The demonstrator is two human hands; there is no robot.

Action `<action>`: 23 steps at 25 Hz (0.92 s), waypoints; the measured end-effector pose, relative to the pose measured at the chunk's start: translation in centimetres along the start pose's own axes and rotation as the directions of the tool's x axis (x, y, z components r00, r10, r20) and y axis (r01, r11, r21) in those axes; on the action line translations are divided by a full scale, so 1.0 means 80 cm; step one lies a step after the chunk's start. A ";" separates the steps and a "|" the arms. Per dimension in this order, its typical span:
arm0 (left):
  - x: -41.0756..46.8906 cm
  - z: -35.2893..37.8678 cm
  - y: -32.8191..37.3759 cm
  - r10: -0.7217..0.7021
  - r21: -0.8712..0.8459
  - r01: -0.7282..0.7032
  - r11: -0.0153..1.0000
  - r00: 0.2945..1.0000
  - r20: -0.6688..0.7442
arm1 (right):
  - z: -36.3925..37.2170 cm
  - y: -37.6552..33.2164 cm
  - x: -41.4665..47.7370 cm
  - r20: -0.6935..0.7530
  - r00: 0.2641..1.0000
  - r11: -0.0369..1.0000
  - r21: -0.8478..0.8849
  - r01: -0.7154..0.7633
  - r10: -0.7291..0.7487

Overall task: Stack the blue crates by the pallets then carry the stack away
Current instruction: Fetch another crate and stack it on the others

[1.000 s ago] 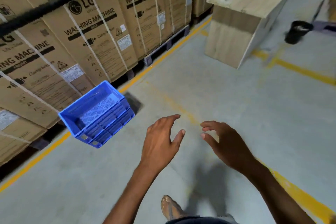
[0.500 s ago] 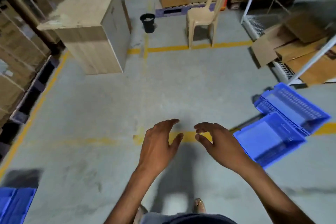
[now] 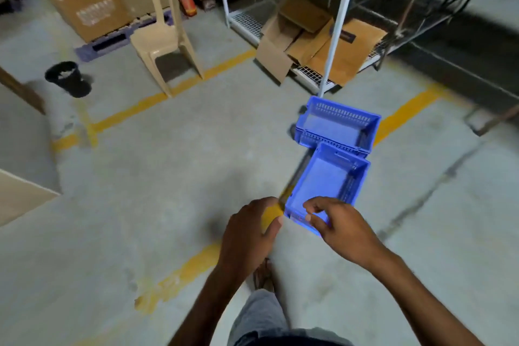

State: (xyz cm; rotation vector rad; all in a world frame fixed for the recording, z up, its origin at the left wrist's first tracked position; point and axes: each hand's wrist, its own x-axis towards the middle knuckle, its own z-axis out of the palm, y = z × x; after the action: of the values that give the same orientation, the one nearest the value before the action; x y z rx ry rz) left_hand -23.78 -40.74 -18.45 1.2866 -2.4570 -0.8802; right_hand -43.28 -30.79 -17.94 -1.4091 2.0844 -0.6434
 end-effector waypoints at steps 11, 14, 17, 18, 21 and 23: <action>0.270 0.115 0.085 -0.035 -0.166 0.060 0.984 0.987 0.154 | -0.119 0.196 0.178 0.025 0.980 0.979 0.034 -0.200 0.199; 0.315 0.176 0.090 -0.223 -0.183 0.242 0.953 0.968 0.119 | -0.111 0.281 0.247 0.177 0.954 0.963 0.080 -0.258 0.241; 0.329 0.266 0.064 -0.450 -0.275 0.474 0.837 0.881 0.148 | -0.070 0.357 0.298 0.302 0.920 0.962 0.033 -0.270 0.248; 0.329 0.296 0.054 -0.508 -0.296 0.535 0.791 0.845 0.169 | -0.053 0.379 0.312 0.332 0.908 0.961 0.015 -0.275 0.255; 0.307 0.384 0.022 -0.629 -0.313 0.691 0.651 0.722 0.288 | 0.006 0.429 0.337 0.410 0.864 0.954 -0.059 -0.294 0.292; 0.288 0.433 -0.002 -0.682 -0.354 0.768 0.534 0.639 0.356 | 0.050 0.453 0.343 0.464 0.832 0.951 -0.104 -0.290 0.304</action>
State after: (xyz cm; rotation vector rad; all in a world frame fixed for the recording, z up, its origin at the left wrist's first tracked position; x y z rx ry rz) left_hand -53.10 -45.46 -47.61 2.1134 -1.5124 -1.7288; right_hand -73.71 -44.50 -49.02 -1.0816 1.8540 -0.1154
